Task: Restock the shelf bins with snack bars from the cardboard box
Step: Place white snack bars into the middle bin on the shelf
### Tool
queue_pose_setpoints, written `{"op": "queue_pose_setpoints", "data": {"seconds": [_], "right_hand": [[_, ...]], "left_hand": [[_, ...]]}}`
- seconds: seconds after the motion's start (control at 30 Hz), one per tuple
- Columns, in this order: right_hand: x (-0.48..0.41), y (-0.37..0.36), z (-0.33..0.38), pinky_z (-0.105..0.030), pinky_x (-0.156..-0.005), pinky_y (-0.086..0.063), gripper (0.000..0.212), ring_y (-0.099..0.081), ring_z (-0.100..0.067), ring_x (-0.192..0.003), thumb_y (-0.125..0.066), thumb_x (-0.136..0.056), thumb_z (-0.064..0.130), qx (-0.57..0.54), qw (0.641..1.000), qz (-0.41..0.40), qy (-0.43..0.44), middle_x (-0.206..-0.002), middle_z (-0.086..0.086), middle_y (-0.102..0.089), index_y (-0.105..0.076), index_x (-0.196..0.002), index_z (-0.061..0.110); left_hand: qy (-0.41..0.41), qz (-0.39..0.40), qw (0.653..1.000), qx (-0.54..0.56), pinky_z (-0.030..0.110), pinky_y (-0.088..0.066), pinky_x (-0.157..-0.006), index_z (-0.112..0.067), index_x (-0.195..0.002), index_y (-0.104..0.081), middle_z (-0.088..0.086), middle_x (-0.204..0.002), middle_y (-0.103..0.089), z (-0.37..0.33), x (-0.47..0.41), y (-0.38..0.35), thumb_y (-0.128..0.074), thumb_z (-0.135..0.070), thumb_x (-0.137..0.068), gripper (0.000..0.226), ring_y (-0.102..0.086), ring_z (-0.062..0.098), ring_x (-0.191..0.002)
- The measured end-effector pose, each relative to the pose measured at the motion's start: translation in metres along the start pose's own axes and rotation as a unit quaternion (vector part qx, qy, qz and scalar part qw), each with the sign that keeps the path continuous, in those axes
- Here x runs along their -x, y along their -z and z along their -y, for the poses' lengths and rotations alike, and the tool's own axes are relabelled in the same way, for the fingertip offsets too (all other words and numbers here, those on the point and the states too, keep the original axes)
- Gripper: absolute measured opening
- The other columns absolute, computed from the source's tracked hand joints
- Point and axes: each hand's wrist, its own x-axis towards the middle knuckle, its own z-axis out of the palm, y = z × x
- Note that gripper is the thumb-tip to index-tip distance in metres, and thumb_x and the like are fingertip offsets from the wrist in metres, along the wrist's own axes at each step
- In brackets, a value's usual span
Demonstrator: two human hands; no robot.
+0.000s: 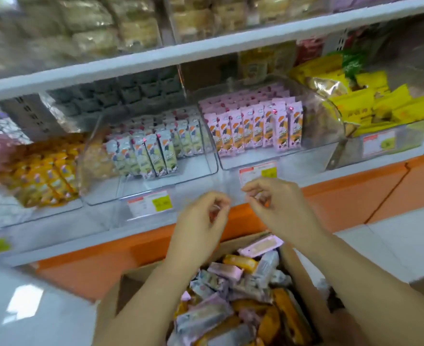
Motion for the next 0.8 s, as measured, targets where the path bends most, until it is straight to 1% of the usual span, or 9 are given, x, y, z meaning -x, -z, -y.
{"op": "queue_pose_setpoints", "data": {"seconds": [0.13, 0.23, 0.3, 0.4, 0.47, 0.53, 0.6, 0.7, 0.8], "right_hand": [[0.04, -0.05, -0.013, -0.012, -0.069, -0.045, 0.015, -0.056, 0.005, -0.069, -0.065, -0.085, 0.012, 0.017, 0.996, 0.071, -0.051, -0.077, 0.021, -0.058, -0.068, -0.094, 0.023], [0.06, -0.078, -0.025, -0.017, -0.074, -0.044, 0.021, -0.055, -0.001, -0.079, -0.059, -0.092, 0.015, 0.08, 0.976, 0.187, -0.077, -0.089, 0.013, -0.056, -0.064, -0.112, 0.016], [0.067, -0.089, -0.03, -0.021, -0.072, -0.043, 0.027, -0.055, -0.007, -0.079, -0.053, -0.096, 0.018, 0.114, 0.937, 0.313, -0.108, -0.093, 0.013, -0.054, -0.055, -0.123, 0.015], [0.079, -0.098, -0.034, -0.02, -0.061, -0.032, 0.023, -0.038, -0.002, -0.059, -0.053, -0.098, 0.019, 0.161, 0.884, 0.423, -0.117, -0.075, 0.016, -0.037, -0.048, -0.12, 0.023], [0.082, -0.097, -0.03, -0.019, -0.06, -0.034, 0.036, -0.048, -0.002, -0.067, -0.054, -0.097, 0.019, 0.159, 0.872, 0.446, -0.126, -0.092, 0.017, -0.049, -0.045, -0.132, 0.024], [0.084, -0.099, -0.025, -0.018, -0.067, -0.037, 0.044, -0.057, -0.011, -0.091, -0.056, -0.096, 0.018, 0.165, 0.862, 0.464, -0.121, -0.128, 0.004, -0.053, -0.044, -0.138, 0.022], [0.087, -0.106, -0.018, -0.018, -0.069, -0.041, 0.046, -0.056, -0.013, -0.098, -0.058, -0.094, 0.02, 0.159, 0.852, 0.485, -0.119, -0.135, 0.0, -0.049, -0.044, -0.138, 0.022], [0.098, -0.118, -0.015, -0.021, -0.066, -0.042, 0.045, -0.056, -0.011, -0.084, -0.062, -0.091, 0.024, 0.16, 0.844, 0.504, -0.088, -0.116, 0.008, -0.056, -0.048, -0.134, 0.024], [0.1, -0.111, -0.015, -0.021, -0.082, -0.041, 0.049, -0.053, -0.005, -0.106, -0.067, -0.088, 0.023, 0.148, 0.861, 0.476, -0.105, -0.121, 0.014, -0.056, -0.05, -0.133, 0.029]], "left_hand": [[0.081, 0.016, 0.997, 0.007, 0.003, -0.037, -0.065, -0.031, -0.087, -0.058, -0.02, -0.081, -0.063, 0.056, 0.051, 0.008, -0.062, -0.011, -0.09, 0.02, -0.059, -0.002, -0.076], [0.145, 0.054, 0.988, 0.005, 0.001, -0.037, -0.067, -0.021, -0.096, -0.063, -0.012, -0.088, -0.063, 0.088, 0.081, 0.016, -0.059, -0.012, -0.092, 0.01, -0.058, 0.002, -0.081], [0.195, 0.132, 0.972, 0.007, 0.004, -0.041, -0.073, -0.019, -0.106, -0.061, -0.007, -0.098, -0.061, 0.106, 0.098, 0.021, -0.057, -0.017, -0.095, 0.012, -0.058, 0.006, -0.091], [0.274, 0.282, 0.919, 0.028, 0.024, -0.043, -0.098, -0.022, -0.123, -0.053, -0.004, -0.122, -0.053, 0.124, 0.119, 0.027, -0.056, -0.026, -0.096, 0.028, -0.053, 0.014, -0.115], [0.291, 0.33, 0.896, 0.062, 0.03, -0.039, -0.106, -0.025, -0.124, -0.051, -0.004, -0.139, -0.046, 0.132, 0.128, 0.027, -0.059, -0.029, -0.094, 0.031, -0.047, 0.016, -0.126], [0.287, 0.353, 0.887, 0.073, 0.031, -0.038, -0.107, -0.022, -0.129, -0.051, -0.004, -0.146, -0.041, 0.136, 0.132, 0.026, -0.062, -0.03, -0.092, 0.04, -0.044, 0.016, -0.13], [0.286, 0.363, 0.884, 0.063, 0.027, -0.04, -0.102, -0.019, -0.133, -0.05, -0.002, -0.143, -0.044, 0.137, 0.132, 0.023, -0.065, -0.029, -0.089, 0.048, -0.048, 0.014, -0.122], [0.252, 0.364, 0.896, 0.014, 0.015, -0.042, -0.086, -0.019, -0.132, -0.051, -0.004, -0.132, -0.05, 0.134, 0.135, 0.016, -0.067, -0.03, -0.088, 0.048, -0.052, 0.01, -0.108], [0.223, 0.342, 0.913, -0.016, 0.021, -0.045, -0.076, -0.02, -0.122, -0.058, -0.01, -0.112, -0.058, 0.134, 0.139, 0.006, -0.065, -0.024, -0.089, 0.034, -0.056, 0.005, -0.084]]}}
